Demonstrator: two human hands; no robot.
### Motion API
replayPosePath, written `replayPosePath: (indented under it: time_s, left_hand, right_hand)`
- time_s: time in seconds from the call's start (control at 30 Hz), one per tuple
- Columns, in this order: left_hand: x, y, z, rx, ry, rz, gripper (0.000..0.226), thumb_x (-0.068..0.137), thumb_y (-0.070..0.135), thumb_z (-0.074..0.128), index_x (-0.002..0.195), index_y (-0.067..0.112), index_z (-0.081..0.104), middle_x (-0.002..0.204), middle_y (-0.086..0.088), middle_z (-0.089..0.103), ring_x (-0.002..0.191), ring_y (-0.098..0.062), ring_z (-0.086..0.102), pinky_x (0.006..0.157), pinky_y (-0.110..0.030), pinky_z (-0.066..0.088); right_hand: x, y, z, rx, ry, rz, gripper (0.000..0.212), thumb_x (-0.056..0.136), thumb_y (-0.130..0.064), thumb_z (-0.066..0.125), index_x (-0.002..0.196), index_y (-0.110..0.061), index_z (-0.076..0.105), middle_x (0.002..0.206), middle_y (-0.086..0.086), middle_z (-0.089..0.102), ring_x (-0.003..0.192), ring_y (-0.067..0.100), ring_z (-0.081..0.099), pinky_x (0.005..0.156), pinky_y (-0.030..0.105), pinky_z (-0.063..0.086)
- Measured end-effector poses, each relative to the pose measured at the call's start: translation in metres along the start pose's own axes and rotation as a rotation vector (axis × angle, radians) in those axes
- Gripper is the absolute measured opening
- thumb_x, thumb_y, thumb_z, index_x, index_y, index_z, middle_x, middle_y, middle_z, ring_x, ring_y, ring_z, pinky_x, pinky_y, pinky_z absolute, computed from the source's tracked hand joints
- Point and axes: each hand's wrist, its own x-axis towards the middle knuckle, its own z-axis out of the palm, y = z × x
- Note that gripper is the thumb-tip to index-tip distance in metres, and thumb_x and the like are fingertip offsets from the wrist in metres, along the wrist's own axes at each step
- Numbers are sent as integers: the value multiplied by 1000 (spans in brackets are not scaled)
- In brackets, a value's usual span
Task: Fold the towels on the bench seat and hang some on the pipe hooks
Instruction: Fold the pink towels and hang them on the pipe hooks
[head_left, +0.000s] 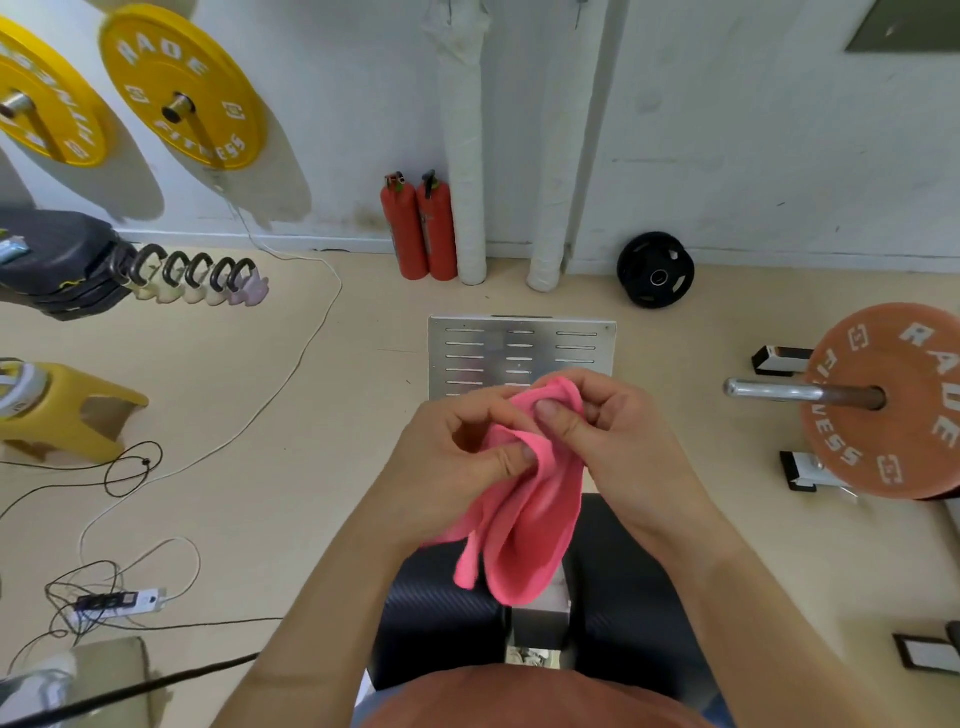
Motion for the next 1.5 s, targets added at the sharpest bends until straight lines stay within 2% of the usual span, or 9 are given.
replayPosePath:
  time_s: [0.1, 0.27, 0.43, 0.53, 0.67, 0.9, 1.07, 1.27, 1.5]
  left_hand:
    - [4, 2, 1, 131, 106, -5, 12, 67, 12, 73, 72, 22, 75, 81, 5, 73, 79, -8, 66, 72, -20, 48]
    - [6, 11, -4, 333, 155, 35, 17, 66, 14, 74, 69, 31, 74, 70, 12, 69, 71, -2, 62, 67, -15, 45]
    - [8, 20, -11, 629, 180, 119, 17, 67, 27, 68, 81, 37, 69, 96, 19, 60, 97, 0, 55, 85, -10, 38]
    - [3, 30, -14, 429, 61, 72, 13, 75, 10, 74, 74, 22, 68, 79, 5, 70, 77, -8, 66, 73, -20, 49]
    - [1, 33, -16, 296, -111, 7, 16, 87, 13, 61, 80, 24, 70, 75, -2, 69, 71, -12, 64, 67, -21, 47]
    - [4, 38, -4, 158, 51, 9, 20, 78, 6, 71, 79, 25, 76, 77, 3, 74, 75, -10, 68, 71, -24, 55]
    - [3, 40, 0, 312, 99, 40, 31, 85, 9, 66, 82, 38, 75, 82, 18, 72, 83, 1, 65, 71, -15, 50]
    - [8, 49, 0, 227, 237, 101, 27, 75, 3, 73, 79, 30, 74, 74, 14, 74, 74, -1, 68, 67, -13, 50]
    - [10, 52, -10, 410, 218, 196, 22, 78, 9, 72, 90, 28, 75, 83, 14, 72, 82, 0, 65, 70, -8, 44]
  right_hand:
    - [1, 0, 0, -240, 71, -90, 20, 92, -5, 58, 95, -18, 74, 89, -3, 74, 87, 11, 69, 78, 22, 53]
    - [4, -7, -9, -448, 174, -119, 22, 86, -13, 67, 82, -34, 73, 76, -18, 71, 72, -4, 60, 66, 9, 43]
    - [8, -12, -17, -156, 70, 112, 24, 93, -25, 59, 88, -9, 76, 82, 22, 69, 71, 28, 62, 61, 33, 58]
    - [10, -13, -14, -109, 73, 112, 19, 93, -18, 59, 94, -7, 74, 89, 21, 72, 76, 31, 68, 78, 46, 59]
    - [12, -12, -9, -55, 74, 117, 24, 92, -3, 55, 88, -20, 71, 78, 5, 70, 70, 16, 61, 65, 33, 51]
    - [10, -12, -6, 32, -36, 144, 20, 85, -22, 64, 97, -9, 72, 79, 7, 72, 72, 14, 65, 66, 28, 55]
    - [10, -16, -4, 27, -9, 77, 16, 88, -11, 63, 99, -4, 74, 84, 9, 74, 75, 11, 68, 69, 21, 55]
    - [6, -26, 1, -83, 30, -67, 19, 84, -8, 68, 89, -24, 75, 84, -4, 77, 82, 6, 71, 72, 17, 53]
    - [3, -34, 2, -233, 33, -146, 25, 88, -9, 65, 93, -32, 74, 89, -13, 76, 88, 1, 70, 81, 18, 54]
